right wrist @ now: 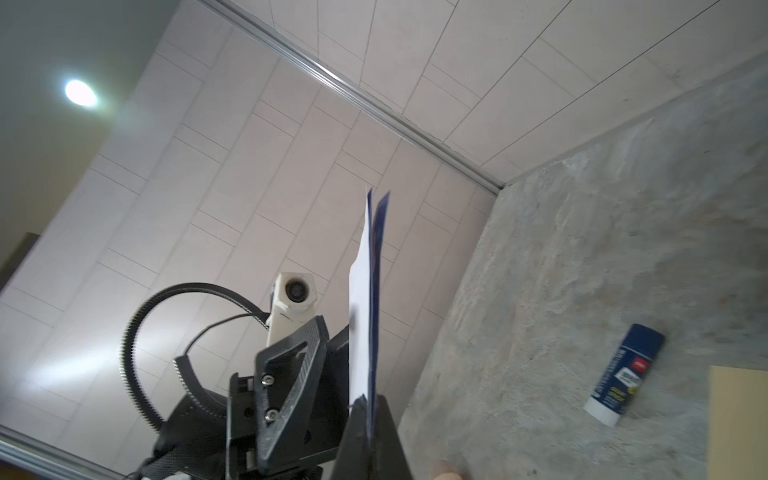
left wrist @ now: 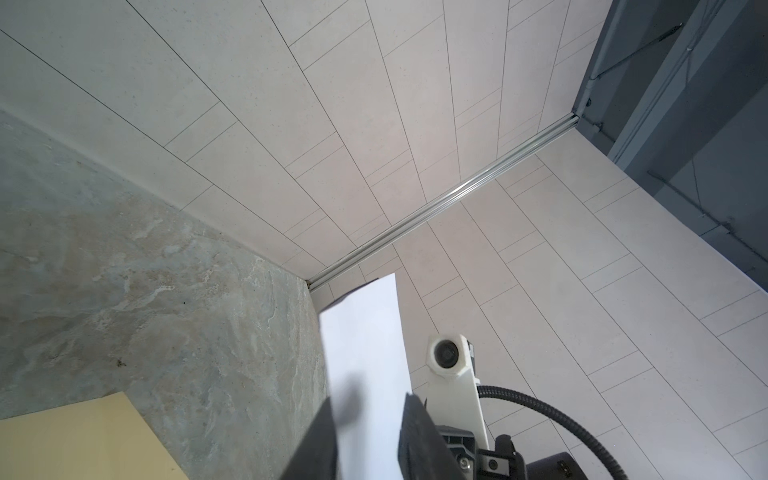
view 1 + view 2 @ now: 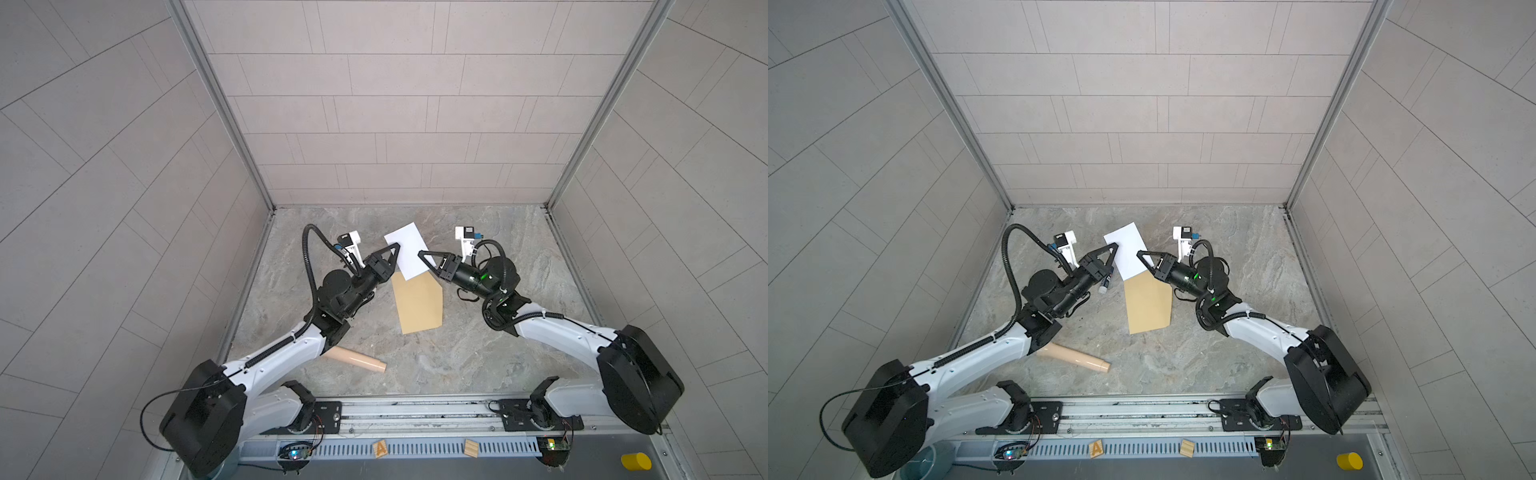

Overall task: Place the letter into the envelope and seal it
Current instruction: 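Grasp the letter with the right gripper and open the left gripper, then pinch the envelope's edge with the left gripper while right gripper holds letter above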

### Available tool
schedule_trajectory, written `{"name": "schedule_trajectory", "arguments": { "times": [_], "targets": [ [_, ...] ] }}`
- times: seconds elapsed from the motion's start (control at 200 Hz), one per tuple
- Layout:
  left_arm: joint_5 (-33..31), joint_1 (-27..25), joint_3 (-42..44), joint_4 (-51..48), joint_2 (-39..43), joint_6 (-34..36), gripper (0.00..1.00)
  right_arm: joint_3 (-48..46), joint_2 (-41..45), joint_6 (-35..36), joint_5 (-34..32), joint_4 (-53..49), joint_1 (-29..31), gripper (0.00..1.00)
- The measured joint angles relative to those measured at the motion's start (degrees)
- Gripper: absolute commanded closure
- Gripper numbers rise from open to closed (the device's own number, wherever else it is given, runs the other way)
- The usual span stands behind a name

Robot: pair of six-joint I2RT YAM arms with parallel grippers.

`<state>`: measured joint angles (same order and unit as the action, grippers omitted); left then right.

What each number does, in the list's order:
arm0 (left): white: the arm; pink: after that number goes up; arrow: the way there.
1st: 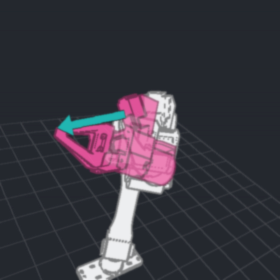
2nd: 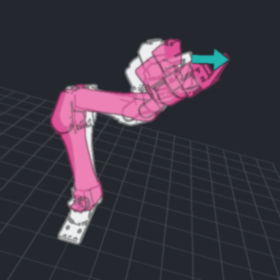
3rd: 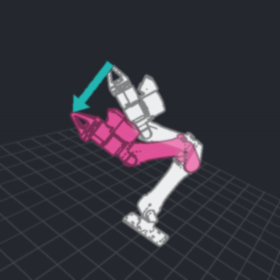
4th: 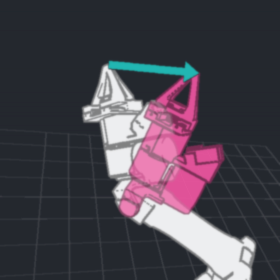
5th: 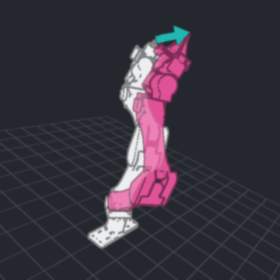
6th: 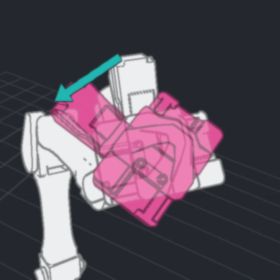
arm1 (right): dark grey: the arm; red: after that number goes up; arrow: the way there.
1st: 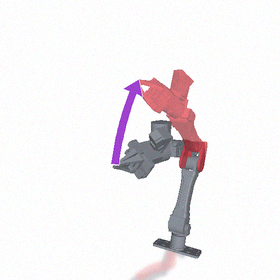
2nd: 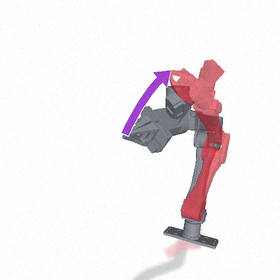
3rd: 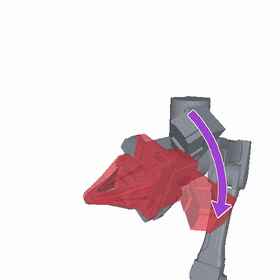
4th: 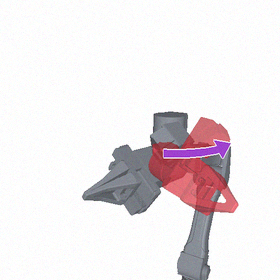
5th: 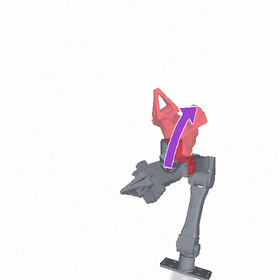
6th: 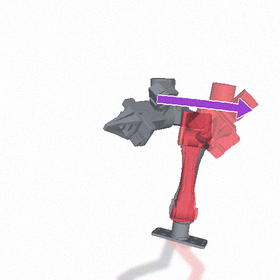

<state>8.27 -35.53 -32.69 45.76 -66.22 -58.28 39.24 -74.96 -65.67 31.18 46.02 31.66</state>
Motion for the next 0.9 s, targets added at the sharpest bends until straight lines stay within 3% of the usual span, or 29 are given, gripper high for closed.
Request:
{"name": "schedule_trajectory", "arguments": {
  "times": [0.165,0.42,0.64,0.901],
  "targets": [
    [-0.4,0.0,0.7,-7.8,0.7,5.6,0.29,4.4,6.7,14.4,-1.3,-21.3,-1.1,1.0],
    [-1.9,0.0,2.1,-18.1,1.0,12.0,0.17,8.0,8.7,31.1,-3.2,-44.7,-5.3,1.0],
    [-2.0,0.0,3.5,-19.7,-4.4,13.4,0.14,8.0,4.7,37.9,-4.6,-54.2,-7.8,1.0],
    [-1.7,-0.1,4.2,-17.9,-11.9,13.6,0.12,8.0,-0.9,41.0,-6.7,-56.9,-8.8,1.0]
  ]
}}
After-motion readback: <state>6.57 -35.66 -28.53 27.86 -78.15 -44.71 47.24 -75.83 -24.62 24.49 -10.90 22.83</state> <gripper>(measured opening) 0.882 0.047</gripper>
